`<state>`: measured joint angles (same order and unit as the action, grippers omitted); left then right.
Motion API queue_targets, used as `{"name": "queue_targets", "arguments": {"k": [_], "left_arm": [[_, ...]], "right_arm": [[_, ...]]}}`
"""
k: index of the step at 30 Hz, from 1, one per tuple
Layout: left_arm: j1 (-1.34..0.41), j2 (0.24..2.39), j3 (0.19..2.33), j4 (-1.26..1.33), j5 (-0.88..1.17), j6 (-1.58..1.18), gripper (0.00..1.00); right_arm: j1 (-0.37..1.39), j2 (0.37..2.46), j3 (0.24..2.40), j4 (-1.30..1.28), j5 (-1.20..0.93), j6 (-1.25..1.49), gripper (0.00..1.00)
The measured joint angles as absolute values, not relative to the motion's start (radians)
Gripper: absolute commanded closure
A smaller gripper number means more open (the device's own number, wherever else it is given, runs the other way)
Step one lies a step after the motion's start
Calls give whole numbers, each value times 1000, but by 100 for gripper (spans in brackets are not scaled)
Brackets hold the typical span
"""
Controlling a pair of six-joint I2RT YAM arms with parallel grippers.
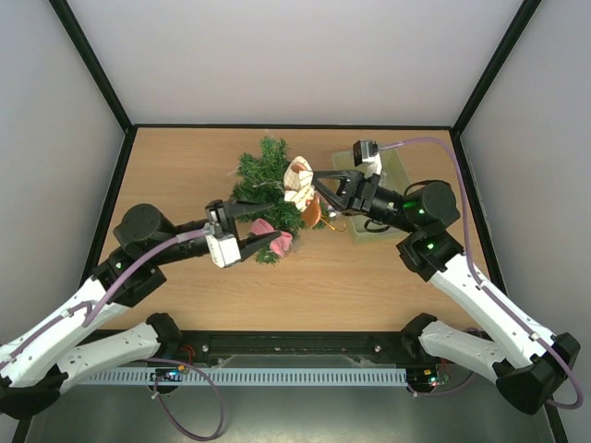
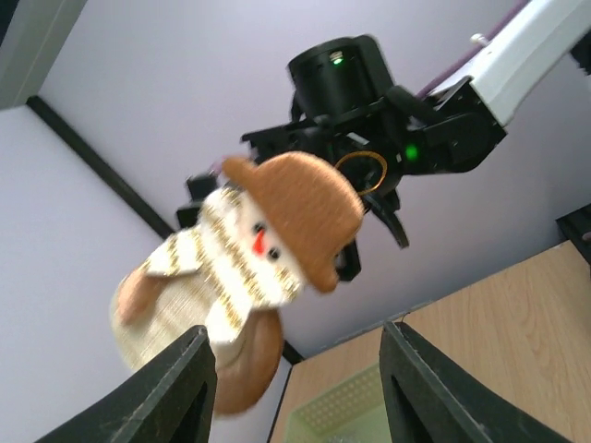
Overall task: Decorate the small christmas tree
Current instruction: Hang the decoration item on the Christmas tree.
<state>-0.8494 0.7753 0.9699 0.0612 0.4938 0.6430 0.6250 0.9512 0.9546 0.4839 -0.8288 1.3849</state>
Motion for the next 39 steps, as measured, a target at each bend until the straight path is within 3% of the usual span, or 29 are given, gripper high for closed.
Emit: {"name": "queue_targets", "arguments": {"k": [7, 12, 21, 23, 26, 35, 39], "left_arm": [[-952, 863, 1017, 77, 492, 756, 50], [-978, 878, 1019, 96, 469, 788, 57], [-995, 877, 1019, 154, 406, 806, 97], [-997, 876, 1019, 154, 388, 804, 98], [-999, 864, 1018, 150, 352, 794, 98], [-999, 776, 1022, 134, 143, 703, 98], [-999, 770, 1055, 99, -21, 680, 98]], "right_arm": [[700, 980, 955, 517, -773, 1435, 98], [731, 1000, 955, 532, -750, 1453, 98], [751, 1015, 949, 542, -735, 1475, 98], [752, 1015, 943, 545, -729, 1475, 95], [753, 1012, 931, 542, -715, 1470, 85], [753, 920, 902, 391, -575, 1283, 39], [754, 835, 900, 263, -460, 1140, 27]]}}
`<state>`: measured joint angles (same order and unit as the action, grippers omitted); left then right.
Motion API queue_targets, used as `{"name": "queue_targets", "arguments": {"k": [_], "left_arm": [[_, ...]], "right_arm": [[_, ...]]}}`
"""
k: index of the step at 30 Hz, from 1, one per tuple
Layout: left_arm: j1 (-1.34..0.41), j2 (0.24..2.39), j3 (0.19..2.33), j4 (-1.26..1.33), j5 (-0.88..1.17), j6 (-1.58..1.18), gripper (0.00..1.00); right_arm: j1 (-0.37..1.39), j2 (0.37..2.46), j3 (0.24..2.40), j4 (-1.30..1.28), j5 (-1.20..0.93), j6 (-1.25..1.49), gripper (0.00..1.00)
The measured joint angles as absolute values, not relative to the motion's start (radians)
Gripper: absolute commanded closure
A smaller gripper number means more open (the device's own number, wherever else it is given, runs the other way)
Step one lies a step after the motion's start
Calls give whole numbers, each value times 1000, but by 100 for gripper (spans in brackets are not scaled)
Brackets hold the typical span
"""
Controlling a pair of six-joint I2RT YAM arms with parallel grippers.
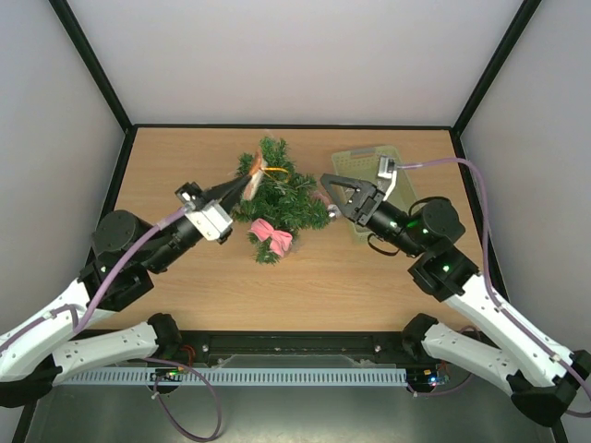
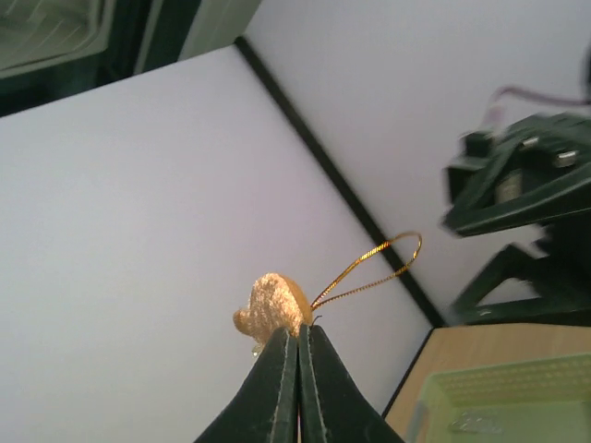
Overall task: Decorate the small christmas tree
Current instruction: Hang the decoration item on the Christmas tree.
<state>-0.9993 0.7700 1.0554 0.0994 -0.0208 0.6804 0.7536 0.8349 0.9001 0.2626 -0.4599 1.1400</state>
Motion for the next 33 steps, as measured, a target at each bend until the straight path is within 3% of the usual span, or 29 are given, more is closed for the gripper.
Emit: {"name": "queue_targets", "arguments": {"k": [6, 8, 13, 19, 33], "left_arm": [[-998, 780, 1082, 84, -250, 674, 98], [-987, 786, 1084, 83, -313, 674, 98], [-885, 823, 1108, 74, -357, 659, 98], [-740, 880, 1135, 24, -256, 593, 98], [-666, 895, 1184, -123, -166, 443, 98]], "right_arm": [[753, 748, 890, 117, -331, 988, 17], [753, 736, 890, 72, -302, 944, 0], [754, 732, 890, 3, -270, 881, 2], [754, 729, 889, -36, -250, 853, 2], [754, 737, 889, -95, -225, 791, 2]]}}
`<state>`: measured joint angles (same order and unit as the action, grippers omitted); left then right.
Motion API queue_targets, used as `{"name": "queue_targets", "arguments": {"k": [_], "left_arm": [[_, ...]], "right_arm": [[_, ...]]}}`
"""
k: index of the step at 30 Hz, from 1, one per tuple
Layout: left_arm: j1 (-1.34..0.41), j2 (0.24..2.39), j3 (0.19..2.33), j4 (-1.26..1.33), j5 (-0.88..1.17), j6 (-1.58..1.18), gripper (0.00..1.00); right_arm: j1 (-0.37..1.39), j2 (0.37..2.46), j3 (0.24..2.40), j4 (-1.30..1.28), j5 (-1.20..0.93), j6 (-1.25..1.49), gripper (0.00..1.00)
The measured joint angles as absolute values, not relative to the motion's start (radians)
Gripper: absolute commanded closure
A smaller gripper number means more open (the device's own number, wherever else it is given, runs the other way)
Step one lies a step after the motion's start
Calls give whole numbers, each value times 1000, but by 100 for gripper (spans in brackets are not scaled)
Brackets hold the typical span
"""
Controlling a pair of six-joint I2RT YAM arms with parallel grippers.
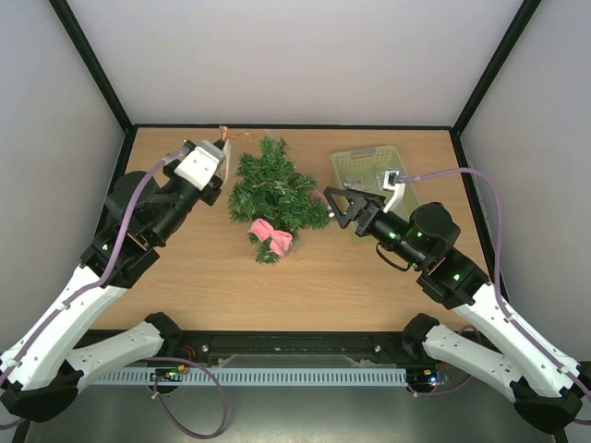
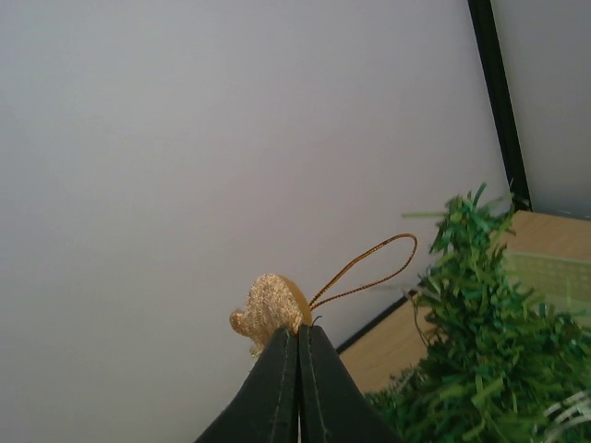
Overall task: Decorate the small christmas tree
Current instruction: Hang the decoration item on the Christmas tree.
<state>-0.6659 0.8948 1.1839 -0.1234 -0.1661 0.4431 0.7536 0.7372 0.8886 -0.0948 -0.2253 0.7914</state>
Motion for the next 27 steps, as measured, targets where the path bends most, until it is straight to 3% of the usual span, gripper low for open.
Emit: {"name": "queue_targets", "arguments": {"k": [12, 27], "left_arm": [[-649, 713, 1073, -372, -334, 195, 98], [-649, 554, 767, -334, -243, -83, 98]], "right_arm": [[754, 680, 859, -141, -120, 759, 2], [754, 683, 858, -152, -75, 793, 2]]}}
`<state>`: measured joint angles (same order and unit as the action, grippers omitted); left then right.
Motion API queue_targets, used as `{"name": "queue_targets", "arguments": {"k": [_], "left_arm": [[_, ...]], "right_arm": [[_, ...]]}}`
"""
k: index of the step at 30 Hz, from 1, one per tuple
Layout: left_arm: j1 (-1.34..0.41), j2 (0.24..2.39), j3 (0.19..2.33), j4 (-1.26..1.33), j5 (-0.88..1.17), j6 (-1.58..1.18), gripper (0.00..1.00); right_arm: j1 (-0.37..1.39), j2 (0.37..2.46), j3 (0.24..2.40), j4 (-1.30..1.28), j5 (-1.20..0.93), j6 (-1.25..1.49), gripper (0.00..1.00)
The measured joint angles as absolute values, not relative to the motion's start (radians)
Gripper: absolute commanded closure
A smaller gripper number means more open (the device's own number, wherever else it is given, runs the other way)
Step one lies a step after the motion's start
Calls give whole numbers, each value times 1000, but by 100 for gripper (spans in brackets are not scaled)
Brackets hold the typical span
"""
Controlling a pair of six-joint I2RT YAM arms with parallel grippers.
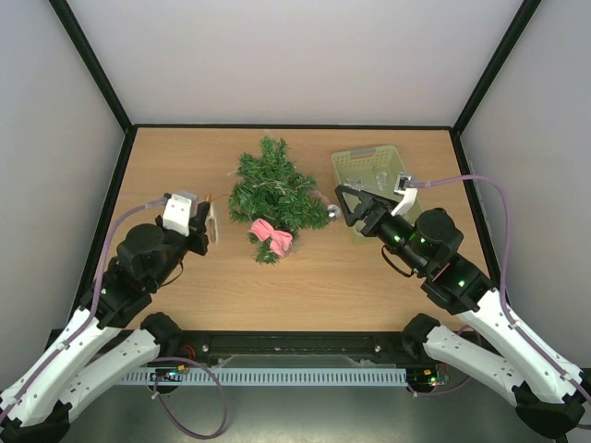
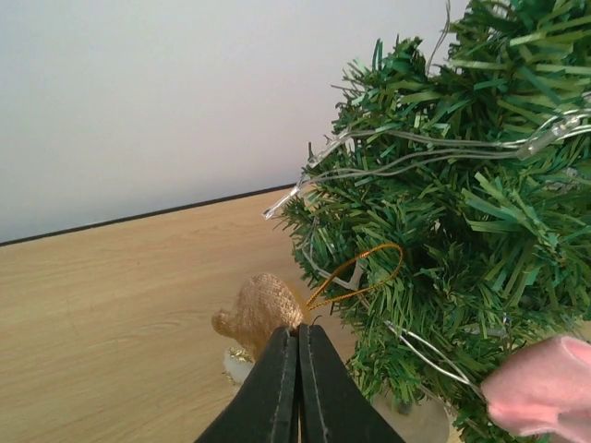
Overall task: Decorate the small christmas tree
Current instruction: Hang the decoration item on the Christmas tree.
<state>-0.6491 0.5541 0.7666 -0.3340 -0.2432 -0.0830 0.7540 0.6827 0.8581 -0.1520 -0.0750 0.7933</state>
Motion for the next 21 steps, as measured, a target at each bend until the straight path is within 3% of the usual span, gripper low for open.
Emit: {"name": "queue_targets", "arguments": {"k": [21], "left_arm": [[-646, 550, 674, -220, -185, -93, 98]], "right_arm": [[754, 683, 858, -152, -98, 780, 2]]}}
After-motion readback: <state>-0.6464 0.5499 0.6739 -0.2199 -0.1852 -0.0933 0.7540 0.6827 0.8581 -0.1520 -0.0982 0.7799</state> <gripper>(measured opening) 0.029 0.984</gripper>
